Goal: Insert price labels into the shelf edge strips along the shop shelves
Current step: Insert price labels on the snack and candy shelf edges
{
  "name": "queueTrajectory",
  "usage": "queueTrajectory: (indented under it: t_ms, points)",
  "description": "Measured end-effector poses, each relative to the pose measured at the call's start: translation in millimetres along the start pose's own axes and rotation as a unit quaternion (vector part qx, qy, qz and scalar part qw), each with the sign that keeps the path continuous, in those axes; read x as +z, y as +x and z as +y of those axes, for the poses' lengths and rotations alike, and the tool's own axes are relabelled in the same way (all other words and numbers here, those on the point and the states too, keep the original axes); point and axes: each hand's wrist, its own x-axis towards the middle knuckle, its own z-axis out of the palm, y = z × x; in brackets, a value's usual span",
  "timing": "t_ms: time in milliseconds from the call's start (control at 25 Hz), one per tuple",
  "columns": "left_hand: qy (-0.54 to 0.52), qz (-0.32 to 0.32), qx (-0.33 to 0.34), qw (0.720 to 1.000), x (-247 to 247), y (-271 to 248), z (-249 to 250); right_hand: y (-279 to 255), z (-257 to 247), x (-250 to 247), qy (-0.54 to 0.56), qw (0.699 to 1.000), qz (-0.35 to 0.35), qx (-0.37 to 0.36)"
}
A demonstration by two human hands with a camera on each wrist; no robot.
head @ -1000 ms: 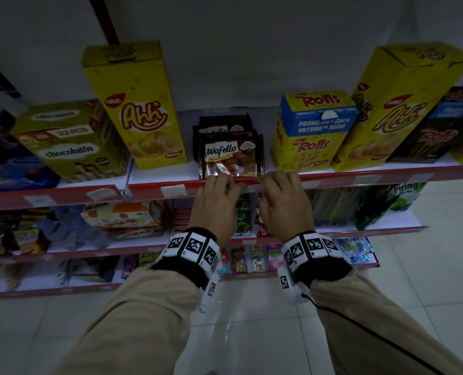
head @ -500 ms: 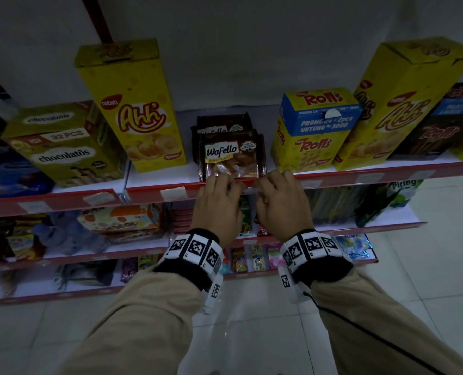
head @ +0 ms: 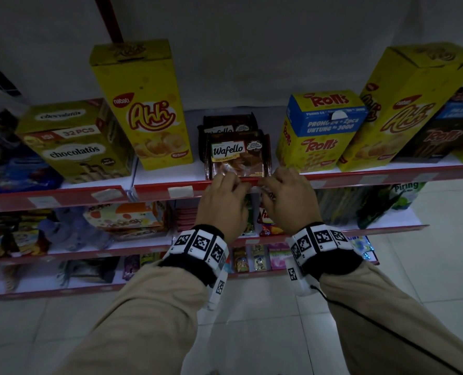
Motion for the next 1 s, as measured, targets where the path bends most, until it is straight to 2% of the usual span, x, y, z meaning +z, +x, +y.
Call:
queueTrajectory:
  t_ms: [280, 480, 760, 880, 1000]
  points:
    - [0.009, -0.007, 0.005, 1.0, 1, -1, -1, 5, -2, -3, -0.019, 0.998, -0.051, 0.016]
    - [0.002, -0.008, 0.008, 1.0, 0, -2, -2, 5, 0, -5, 0.014, 0.999, -0.046, 0.024]
    - [-0.006, 0.004, 0.019, 1.0, -6, -1, -8, 4, 4, -5, 0.107, 0.992, 0.064, 0.016]
    - [-0.014, 0.004, 0.022, 1.0, -6, -2, -11, 7, 5, -8, 0.159, 0.984, 0.074, 0.019]
    - [-0.09, 0.021, 0.003, 0.996, -3, -1, -14, 7, -1, -9, 0.269, 0.955, 0.103, 0.076]
